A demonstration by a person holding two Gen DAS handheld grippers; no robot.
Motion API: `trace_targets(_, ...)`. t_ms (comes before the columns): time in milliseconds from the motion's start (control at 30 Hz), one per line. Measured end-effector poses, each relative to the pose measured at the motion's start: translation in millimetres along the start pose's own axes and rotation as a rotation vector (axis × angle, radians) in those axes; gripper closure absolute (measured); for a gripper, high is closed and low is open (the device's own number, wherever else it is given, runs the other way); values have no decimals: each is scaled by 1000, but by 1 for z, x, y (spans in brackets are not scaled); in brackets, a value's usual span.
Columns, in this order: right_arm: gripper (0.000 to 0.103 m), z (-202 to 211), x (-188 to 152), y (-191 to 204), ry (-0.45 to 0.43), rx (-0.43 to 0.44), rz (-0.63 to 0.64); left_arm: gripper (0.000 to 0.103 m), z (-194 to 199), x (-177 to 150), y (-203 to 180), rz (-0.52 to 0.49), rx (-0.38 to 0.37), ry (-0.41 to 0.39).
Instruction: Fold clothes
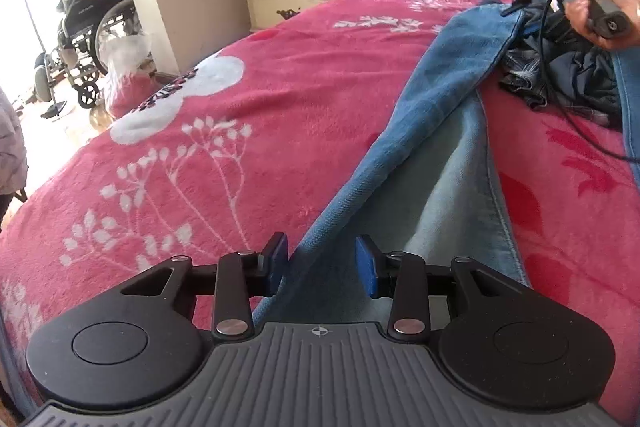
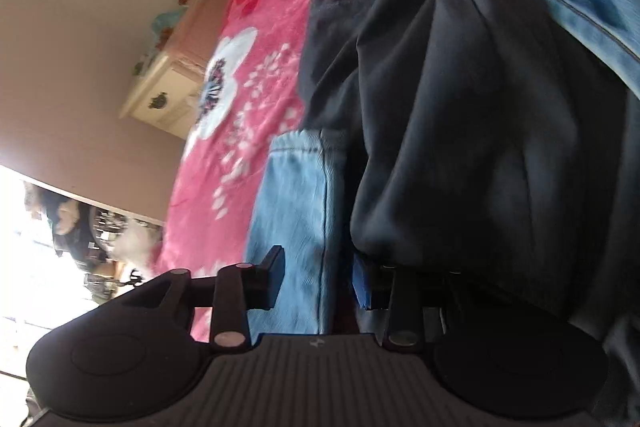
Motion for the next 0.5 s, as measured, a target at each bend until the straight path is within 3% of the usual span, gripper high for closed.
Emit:
trace_targets(100, 66, -6, 1, 4, -19, -23, 38, 73, -4, 0, -1, -13, -4, -4)
trace_targets(167, 86, -1, 1, 8, -59, -30, 73, 78, -5, 1, -3, -24, -9, -13)
trace_targets(300, 95, 20, 3, 37, -157, -15, 221, 92, -3, 5, 2, 17, -31, -40)
trace_targets(433, 95, 8, 10, 97, -189, 39, 329, 95, -5, 6, 18, 132, -57, -28)
trace_targets(500, 89, -15, 8, 144, -141, 117, 357, 95, -8, 5, 30, 196, -54, -9)
Point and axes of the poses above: each gripper's, at about its wrist camera, not at the fingertips, and z roughly against the way its jaws point, y to its left, x to its top, the point moved 7 cm from there along -z, roughly the way its jaws point, and after that the axes turned 7 degrees about z, right-handed, at the moved point
